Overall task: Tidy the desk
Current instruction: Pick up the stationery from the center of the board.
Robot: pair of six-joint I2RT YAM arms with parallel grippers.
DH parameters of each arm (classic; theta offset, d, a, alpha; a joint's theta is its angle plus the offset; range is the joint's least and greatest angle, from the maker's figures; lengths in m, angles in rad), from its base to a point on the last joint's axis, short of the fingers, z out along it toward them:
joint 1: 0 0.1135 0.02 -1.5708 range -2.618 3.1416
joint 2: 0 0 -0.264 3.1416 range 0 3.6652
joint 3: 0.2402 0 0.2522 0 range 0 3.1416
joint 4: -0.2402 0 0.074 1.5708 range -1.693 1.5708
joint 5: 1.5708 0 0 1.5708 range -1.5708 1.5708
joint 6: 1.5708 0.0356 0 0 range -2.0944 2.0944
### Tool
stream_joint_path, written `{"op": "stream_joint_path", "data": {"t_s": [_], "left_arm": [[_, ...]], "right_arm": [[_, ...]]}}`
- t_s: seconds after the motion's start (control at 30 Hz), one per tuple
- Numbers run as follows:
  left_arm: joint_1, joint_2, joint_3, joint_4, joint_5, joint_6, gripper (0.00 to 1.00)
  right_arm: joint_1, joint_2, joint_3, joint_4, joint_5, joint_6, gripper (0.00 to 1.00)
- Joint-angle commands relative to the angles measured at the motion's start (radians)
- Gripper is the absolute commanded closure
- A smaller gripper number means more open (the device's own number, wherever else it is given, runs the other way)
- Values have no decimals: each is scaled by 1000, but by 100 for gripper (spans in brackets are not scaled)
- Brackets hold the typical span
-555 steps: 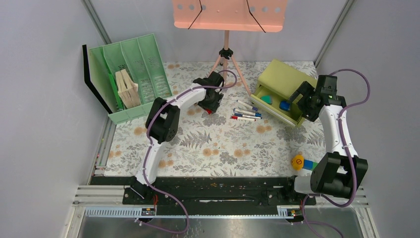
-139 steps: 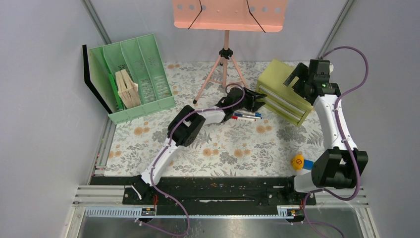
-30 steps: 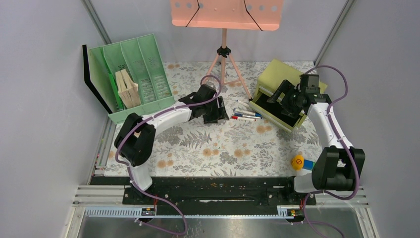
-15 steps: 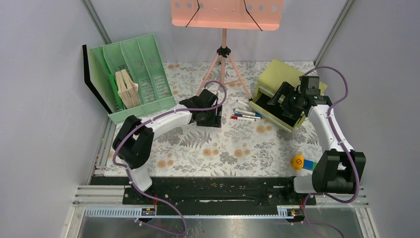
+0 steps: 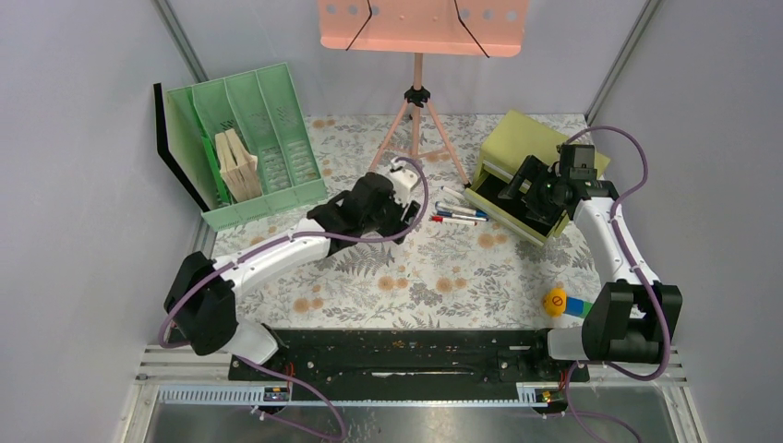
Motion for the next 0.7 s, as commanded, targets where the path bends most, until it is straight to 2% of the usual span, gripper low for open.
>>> {"op": "stream_joint_path", "data": {"t_s": [0.0,0.3,0.67], "left_arm": [[-29,-19,-54,132,34,218,36],[-61,160,137,-48,70,391,39],[-69,393,326,-76,185,460,44]], "right_arm": [[6,-24,2,4,-7,-8,1],[5,-37,-17,7,7,-14,1],[5,-17,1,-15,1,-32,1]]}}
